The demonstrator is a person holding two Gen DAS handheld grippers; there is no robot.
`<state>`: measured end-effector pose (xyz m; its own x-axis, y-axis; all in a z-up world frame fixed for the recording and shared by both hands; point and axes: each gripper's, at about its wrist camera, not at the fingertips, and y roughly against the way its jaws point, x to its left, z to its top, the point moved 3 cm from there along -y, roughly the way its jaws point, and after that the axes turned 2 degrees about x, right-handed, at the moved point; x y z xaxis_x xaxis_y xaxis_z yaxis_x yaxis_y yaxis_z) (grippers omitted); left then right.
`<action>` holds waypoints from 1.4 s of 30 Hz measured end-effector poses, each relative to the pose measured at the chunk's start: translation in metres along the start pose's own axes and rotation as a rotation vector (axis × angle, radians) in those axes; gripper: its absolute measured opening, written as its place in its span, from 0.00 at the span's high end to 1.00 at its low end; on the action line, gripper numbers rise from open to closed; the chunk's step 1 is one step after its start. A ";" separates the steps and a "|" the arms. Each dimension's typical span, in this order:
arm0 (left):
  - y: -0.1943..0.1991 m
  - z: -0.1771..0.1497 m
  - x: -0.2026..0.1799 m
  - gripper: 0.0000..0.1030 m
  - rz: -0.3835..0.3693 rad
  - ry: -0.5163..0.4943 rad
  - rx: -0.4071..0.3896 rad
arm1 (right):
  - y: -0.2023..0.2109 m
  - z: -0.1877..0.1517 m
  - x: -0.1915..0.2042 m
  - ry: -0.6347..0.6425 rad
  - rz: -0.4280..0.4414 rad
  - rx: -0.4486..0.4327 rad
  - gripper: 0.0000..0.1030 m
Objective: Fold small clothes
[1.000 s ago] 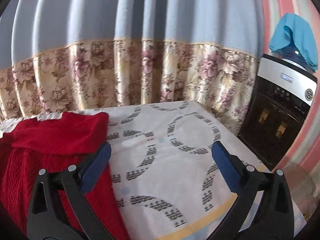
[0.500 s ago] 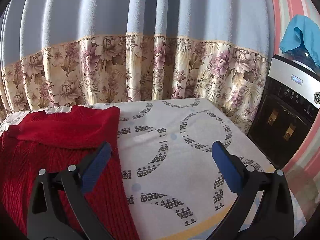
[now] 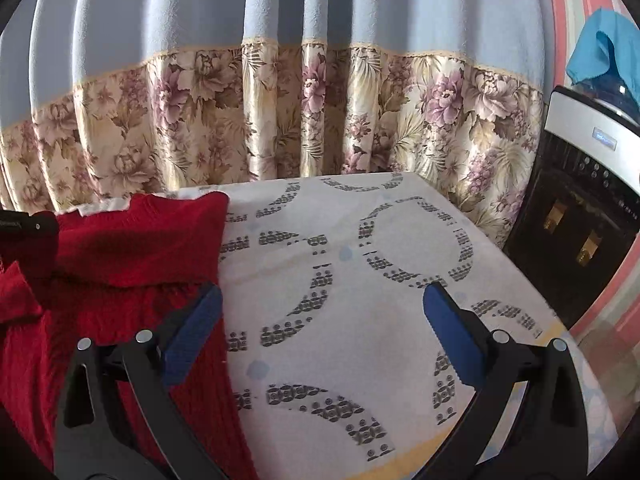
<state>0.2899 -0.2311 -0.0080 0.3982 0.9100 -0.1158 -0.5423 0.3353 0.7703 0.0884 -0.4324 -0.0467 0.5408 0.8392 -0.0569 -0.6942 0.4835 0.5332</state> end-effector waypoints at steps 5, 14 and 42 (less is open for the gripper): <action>0.007 -0.014 0.006 0.03 0.112 -0.020 -0.098 | -0.002 -0.002 0.001 -0.001 0.002 0.008 0.03; 0.089 -0.014 0.075 0.02 0.129 0.016 -0.264 | -0.007 -0.004 0.007 0.016 0.075 0.047 0.03; 0.063 -0.043 0.286 0.02 0.273 0.285 -0.017 | -0.114 0.036 0.219 0.284 0.550 0.406 0.44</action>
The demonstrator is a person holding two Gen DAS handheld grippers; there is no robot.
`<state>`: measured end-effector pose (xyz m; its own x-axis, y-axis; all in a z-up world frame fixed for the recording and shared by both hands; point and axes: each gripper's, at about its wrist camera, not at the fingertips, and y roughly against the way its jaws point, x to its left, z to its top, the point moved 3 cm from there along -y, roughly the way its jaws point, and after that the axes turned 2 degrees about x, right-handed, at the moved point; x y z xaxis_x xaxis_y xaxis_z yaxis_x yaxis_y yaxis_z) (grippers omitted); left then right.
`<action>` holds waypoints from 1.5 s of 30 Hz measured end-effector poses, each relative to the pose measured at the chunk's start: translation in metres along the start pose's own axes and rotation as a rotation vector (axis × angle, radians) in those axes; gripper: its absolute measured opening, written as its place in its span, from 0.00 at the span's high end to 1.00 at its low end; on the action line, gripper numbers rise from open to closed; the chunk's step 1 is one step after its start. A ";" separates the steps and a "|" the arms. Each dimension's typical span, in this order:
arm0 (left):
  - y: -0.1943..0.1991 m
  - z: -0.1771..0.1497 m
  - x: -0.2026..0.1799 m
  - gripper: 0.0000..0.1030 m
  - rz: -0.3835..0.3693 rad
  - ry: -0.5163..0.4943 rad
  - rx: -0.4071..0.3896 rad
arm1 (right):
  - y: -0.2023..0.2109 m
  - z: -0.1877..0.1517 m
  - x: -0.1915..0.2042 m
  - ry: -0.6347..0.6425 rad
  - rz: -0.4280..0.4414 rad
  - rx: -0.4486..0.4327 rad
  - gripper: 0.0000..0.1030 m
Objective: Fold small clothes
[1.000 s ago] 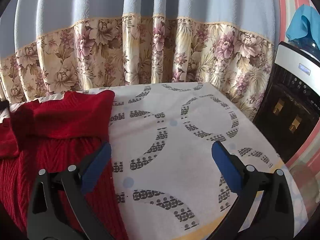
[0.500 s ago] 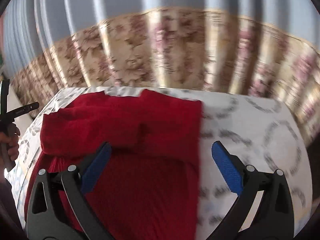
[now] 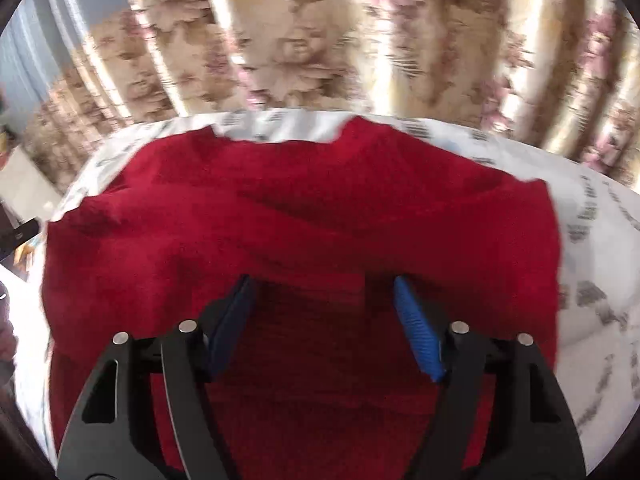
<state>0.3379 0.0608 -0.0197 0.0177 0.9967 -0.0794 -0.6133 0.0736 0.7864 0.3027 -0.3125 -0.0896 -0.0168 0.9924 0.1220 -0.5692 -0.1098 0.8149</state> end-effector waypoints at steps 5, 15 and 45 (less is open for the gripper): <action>0.003 0.000 -0.008 0.02 -0.008 -0.024 -0.001 | 0.022 0.003 0.015 0.080 0.003 -0.048 0.88; -0.003 -0.003 -0.041 0.02 -0.033 -0.094 -0.004 | 0.062 0.039 -0.067 -0.080 -0.238 -0.212 0.88; -0.063 0.040 -0.075 0.07 -0.174 -0.098 0.065 | 0.035 0.009 -0.096 -0.115 -0.217 -0.155 0.85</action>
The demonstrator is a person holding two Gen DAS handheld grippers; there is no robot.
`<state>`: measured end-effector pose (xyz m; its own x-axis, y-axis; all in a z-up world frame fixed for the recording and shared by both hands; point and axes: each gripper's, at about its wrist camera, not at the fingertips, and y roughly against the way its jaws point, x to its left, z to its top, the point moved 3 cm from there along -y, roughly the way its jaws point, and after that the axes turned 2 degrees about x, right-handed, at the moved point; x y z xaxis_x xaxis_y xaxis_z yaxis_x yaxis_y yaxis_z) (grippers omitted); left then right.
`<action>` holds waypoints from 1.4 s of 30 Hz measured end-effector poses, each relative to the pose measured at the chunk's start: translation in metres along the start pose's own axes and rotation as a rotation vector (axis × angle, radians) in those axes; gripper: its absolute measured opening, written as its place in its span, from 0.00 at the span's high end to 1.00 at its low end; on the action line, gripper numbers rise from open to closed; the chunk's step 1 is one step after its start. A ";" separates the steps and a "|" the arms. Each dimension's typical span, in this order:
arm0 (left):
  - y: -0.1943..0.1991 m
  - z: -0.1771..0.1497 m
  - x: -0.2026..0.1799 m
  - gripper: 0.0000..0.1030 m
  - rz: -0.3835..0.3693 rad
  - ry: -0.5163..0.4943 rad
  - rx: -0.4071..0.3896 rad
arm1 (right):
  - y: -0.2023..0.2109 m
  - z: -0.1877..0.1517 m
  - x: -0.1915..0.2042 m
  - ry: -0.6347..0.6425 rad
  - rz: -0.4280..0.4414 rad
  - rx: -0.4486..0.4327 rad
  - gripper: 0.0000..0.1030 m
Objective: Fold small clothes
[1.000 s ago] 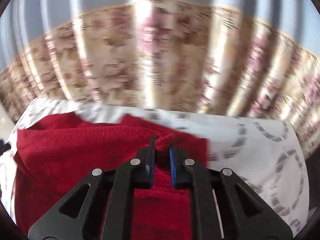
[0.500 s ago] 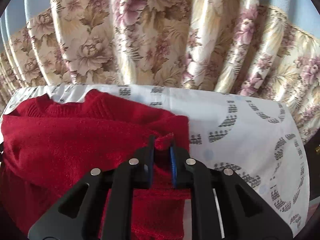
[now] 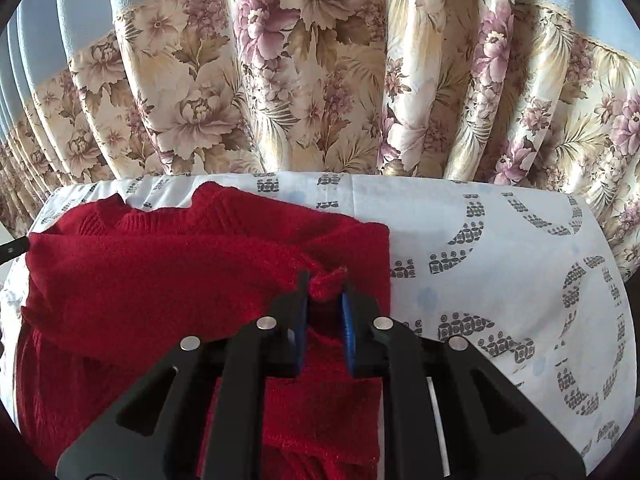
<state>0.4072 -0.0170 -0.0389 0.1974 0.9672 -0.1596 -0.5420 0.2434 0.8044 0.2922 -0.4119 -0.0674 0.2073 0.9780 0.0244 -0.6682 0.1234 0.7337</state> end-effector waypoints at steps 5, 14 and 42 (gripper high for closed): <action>-0.022 0.004 -0.012 0.78 -0.075 0.016 0.023 | -0.004 0.003 -0.003 -0.005 0.021 0.005 0.86; -0.012 0.049 -0.041 0.92 0.154 -0.245 -0.045 | 0.002 0.017 -0.001 0.008 -0.013 -0.013 0.87; 0.006 -0.070 -0.053 0.18 0.245 -0.246 0.001 | 0.023 -0.057 -0.008 0.023 -0.021 0.079 0.84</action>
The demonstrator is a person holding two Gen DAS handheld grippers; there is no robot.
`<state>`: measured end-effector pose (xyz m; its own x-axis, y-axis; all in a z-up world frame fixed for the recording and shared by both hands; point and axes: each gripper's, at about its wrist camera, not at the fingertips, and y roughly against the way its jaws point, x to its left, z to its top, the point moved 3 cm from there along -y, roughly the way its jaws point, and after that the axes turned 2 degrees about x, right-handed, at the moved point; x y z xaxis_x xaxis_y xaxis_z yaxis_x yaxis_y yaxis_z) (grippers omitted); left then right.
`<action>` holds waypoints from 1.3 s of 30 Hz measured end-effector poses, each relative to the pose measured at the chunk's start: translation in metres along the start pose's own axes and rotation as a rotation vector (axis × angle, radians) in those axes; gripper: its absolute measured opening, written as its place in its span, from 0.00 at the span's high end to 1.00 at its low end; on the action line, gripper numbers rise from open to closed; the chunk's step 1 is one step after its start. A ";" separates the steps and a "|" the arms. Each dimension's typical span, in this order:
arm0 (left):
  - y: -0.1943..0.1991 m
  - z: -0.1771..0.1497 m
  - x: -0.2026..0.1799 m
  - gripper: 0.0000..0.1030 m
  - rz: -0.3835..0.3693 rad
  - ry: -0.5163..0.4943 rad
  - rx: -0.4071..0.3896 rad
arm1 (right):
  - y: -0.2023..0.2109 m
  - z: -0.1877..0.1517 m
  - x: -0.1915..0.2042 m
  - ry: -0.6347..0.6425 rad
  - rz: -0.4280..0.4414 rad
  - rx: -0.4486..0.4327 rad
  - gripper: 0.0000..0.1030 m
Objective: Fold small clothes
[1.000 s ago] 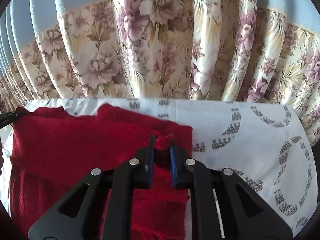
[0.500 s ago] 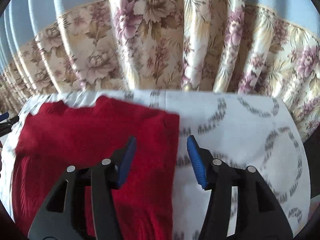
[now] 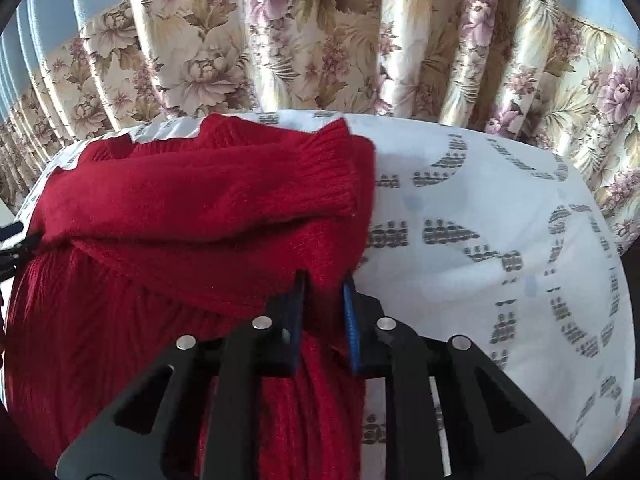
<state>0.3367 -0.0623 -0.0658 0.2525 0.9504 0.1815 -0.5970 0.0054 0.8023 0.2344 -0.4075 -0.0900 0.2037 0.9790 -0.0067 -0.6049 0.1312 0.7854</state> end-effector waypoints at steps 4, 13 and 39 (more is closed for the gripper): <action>-0.003 -0.002 0.009 0.15 0.007 0.028 0.007 | -0.006 -0.001 -0.016 -0.056 0.001 -0.001 0.84; 0.025 0.007 0.017 0.15 -0.044 0.025 -0.103 | 0.016 0.013 -0.019 -0.078 0.090 -0.087 0.46; 0.000 0.009 -0.005 0.54 -0.120 0.075 -0.047 | 0.008 0.033 0.004 -0.006 0.048 -0.100 0.89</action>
<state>0.3425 -0.0693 -0.0620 0.2673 0.9627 0.0414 -0.6014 0.1332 0.7877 0.2561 -0.4078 -0.0634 0.1772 0.9836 0.0334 -0.6878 0.0995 0.7190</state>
